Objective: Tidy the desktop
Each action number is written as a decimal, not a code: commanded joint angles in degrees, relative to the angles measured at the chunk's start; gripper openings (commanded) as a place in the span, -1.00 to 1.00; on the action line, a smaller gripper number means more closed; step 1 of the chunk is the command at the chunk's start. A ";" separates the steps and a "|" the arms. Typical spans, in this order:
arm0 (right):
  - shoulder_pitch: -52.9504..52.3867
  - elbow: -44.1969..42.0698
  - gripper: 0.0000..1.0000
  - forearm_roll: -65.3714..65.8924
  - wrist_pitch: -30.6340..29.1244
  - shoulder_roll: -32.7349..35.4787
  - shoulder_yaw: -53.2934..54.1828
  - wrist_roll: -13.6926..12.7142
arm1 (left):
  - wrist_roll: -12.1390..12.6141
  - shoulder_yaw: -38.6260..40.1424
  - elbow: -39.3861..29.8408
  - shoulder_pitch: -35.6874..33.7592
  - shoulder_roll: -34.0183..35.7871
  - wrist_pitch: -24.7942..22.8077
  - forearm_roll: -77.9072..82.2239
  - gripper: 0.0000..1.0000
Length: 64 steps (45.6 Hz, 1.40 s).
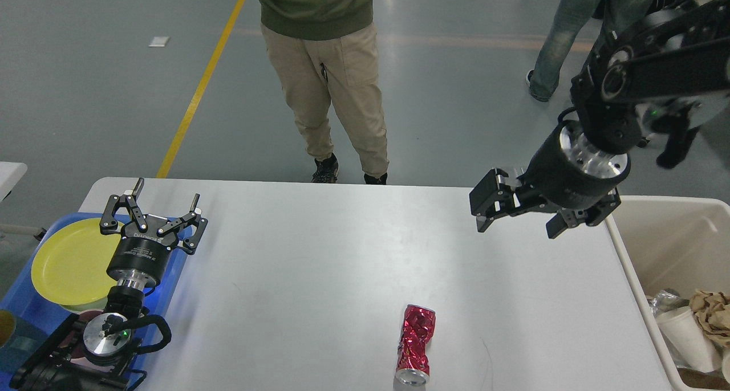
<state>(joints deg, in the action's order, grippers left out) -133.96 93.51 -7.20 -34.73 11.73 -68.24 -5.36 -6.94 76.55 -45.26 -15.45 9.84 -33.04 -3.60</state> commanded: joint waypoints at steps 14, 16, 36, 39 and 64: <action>30.94 -10.88 1.00 0.43 16.27 -8.21 9.61 -2.38 | 0.00 0.00 0.00 -0.01 0.00 -0.09 0.00 0.93; 33.23 -12.20 1.00 0.34 17.24 -9.61 10.76 -2.38 | 0.00 0.00 0.00 -0.01 0.00 -0.09 0.00 0.93; 51.60 -28.29 1.00 0.08 22.78 -19.81 15.16 -2.38 | 0.00 0.00 0.00 -0.01 0.00 -0.09 0.00 0.93; 53.19 -30.04 1.00 0.08 23.13 -20.96 15.07 -2.38 | 0.00 0.00 0.00 -0.01 0.00 -0.09 0.00 0.93; 57.50 -33.39 1.00 0.96 27.52 -21.84 14.19 -2.47 | 0.00 0.00 0.00 -0.01 0.00 -0.09 0.00 0.93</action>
<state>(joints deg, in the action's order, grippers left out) -76.84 60.11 -6.40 -7.60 -10.05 -54.09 -7.82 -6.94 76.55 -45.26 -15.47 9.84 -33.13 -3.60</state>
